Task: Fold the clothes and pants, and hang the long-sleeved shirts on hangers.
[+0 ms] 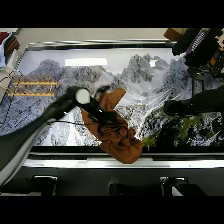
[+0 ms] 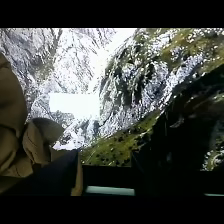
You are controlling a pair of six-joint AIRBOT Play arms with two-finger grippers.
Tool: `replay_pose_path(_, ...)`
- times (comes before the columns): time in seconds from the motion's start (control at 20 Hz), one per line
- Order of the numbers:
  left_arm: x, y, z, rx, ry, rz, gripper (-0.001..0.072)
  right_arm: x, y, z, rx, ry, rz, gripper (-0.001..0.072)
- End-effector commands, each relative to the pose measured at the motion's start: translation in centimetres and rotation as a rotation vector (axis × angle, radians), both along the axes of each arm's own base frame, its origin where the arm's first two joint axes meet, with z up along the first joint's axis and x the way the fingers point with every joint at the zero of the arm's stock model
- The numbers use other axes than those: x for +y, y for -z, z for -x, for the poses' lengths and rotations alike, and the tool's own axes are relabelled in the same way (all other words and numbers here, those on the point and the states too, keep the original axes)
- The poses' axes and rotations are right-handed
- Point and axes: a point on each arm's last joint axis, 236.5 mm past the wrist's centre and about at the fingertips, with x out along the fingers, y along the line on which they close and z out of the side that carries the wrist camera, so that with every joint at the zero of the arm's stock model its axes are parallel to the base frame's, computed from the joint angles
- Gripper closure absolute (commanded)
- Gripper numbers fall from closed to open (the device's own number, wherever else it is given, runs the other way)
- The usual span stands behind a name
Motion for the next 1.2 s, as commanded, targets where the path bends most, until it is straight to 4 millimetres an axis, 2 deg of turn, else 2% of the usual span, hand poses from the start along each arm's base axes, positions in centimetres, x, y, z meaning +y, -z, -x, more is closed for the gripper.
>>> replay_pose_path(0.0, 11.8, -5.1, -6.6, -0.189, -0.219, -0.013, 0.0058, 0.0, 0.0, 0.6, 0.017, -0.006, 0.002, 0.0242)
replay_pose_path(0.05, 15.1, -5.2, -8.0, -0.209, -0.302, -0.002, 0.0059, 0.0, -0.1, 0.5, 0.013, -0.006, 0.001, 0.0228)
replay_pose_path(0.15, 20.3, -3.4, -10.0, -0.200, -0.434, 0.064, 0.0059, 0.2, -0.3, 0.1, -0.006, -0.007, -0.006, 0.0228)
replay_pose_path(0.25, 23.3, -0.7, -11.6, -0.169, -0.549, 0.185, 0.0059, 0.3, -0.5, -0.5, -0.032, -0.003, -0.012, 0.0228)
replay_pose_path(0.35, 24.9, 2.4, -12.7, -0.118, -0.634, 0.295, 0.0059, 0.3, -0.7, -0.8, -0.046, 0.001, -0.015, 0.0228)
replay_pose_path(0.45, 24.5, 5.0, -13.7, -0.068, -0.642, 0.377, 0.0059, 0.4, -0.7, -0.8, -0.046, 0.003, -0.018, 0.0228)
replay_pose_path(0.6, 22.1, 8.3, -14.4, -0.015, -0.611, 0.465, 0.0051, 0.4, -0.8, -1.0, -0.054, 0.012, -0.022, 0.0228)
replay_pose_path(0.7, 20.8, 10.2, -14.5, 0.018, -0.582, 0.459, 0.0051, 0.4, -0.8, -1.1, -0.056, 0.027, -0.028, 0.0229)
replay_pose_path(0.95, 18.2, 11.9, -15.7, 0.019, -0.539, 0.442, 0.0051, 0.4, -0.9, -1.3, -0.063, 0.037, -0.033, 0.0229)
replay_pose_path(1.15, 16.4, 13.5, -15.0, 0.069, -0.525, 0.437, 0.0057, 0.4, -1.1, -1.7, -0.081, 0.054, -0.042, 0.0228)
